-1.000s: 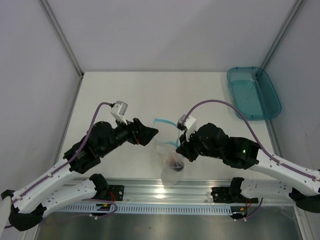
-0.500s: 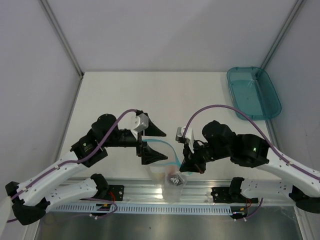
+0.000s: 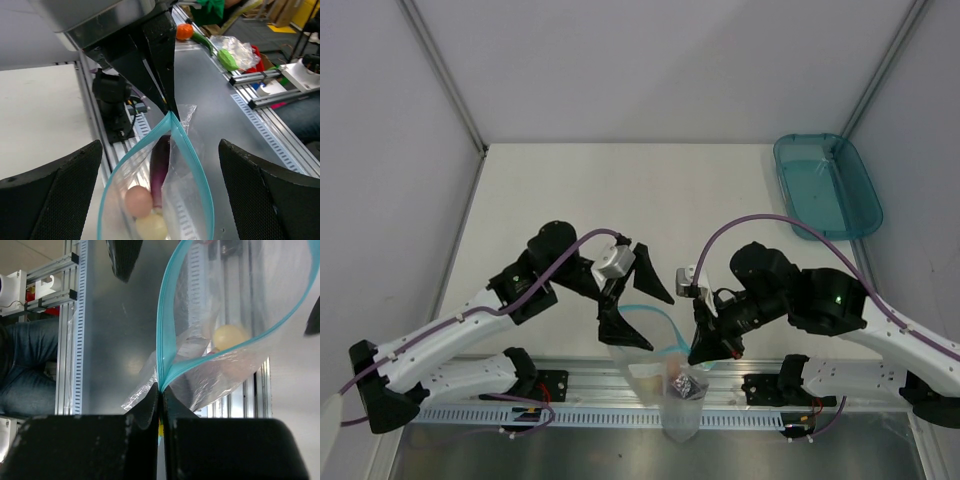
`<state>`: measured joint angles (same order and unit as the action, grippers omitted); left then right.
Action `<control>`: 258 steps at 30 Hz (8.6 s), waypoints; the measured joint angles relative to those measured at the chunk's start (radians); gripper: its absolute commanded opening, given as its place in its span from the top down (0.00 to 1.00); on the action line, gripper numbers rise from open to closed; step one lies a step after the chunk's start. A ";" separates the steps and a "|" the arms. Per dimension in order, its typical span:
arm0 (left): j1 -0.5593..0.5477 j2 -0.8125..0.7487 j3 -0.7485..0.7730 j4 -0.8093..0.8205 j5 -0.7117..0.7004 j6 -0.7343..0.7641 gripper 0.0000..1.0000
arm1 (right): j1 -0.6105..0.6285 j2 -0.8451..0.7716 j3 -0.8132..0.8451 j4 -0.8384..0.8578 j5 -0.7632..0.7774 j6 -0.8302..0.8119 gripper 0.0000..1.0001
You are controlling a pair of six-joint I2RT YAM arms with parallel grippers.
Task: Place the food in the zip-top bag and seal the zipper
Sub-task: Zip the zipper food storage bag at the center of the board.
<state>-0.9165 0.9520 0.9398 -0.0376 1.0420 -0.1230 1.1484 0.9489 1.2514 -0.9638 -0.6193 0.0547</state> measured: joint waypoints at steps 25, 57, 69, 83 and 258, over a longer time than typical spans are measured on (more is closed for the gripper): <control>-0.121 0.144 0.004 -0.064 -0.078 -0.024 0.10 | -0.044 0.057 0.042 -0.052 0.138 0.059 1.00; -0.129 0.121 -0.013 -0.171 -0.437 -0.068 0.99 | -0.061 0.109 0.105 -0.145 0.402 0.142 0.40; -0.129 0.002 -0.079 -0.182 -0.582 -0.199 0.99 | -0.218 -0.222 -0.254 0.246 0.424 0.175 0.41; -0.063 -0.096 -0.164 -0.139 -0.620 -0.322 0.99 | -0.366 -0.266 -0.420 0.533 0.051 0.190 0.70; 0.043 0.042 -0.093 0.024 -0.341 -0.402 0.63 | -0.333 -0.092 -0.484 0.807 -0.164 0.314 1.00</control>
<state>-0.8738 0.9943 0.8471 -0.0139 0.7006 -0.5247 0.8150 0.8566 0.7670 -0.1566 -0.7837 0.3687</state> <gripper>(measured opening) 0.394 0.003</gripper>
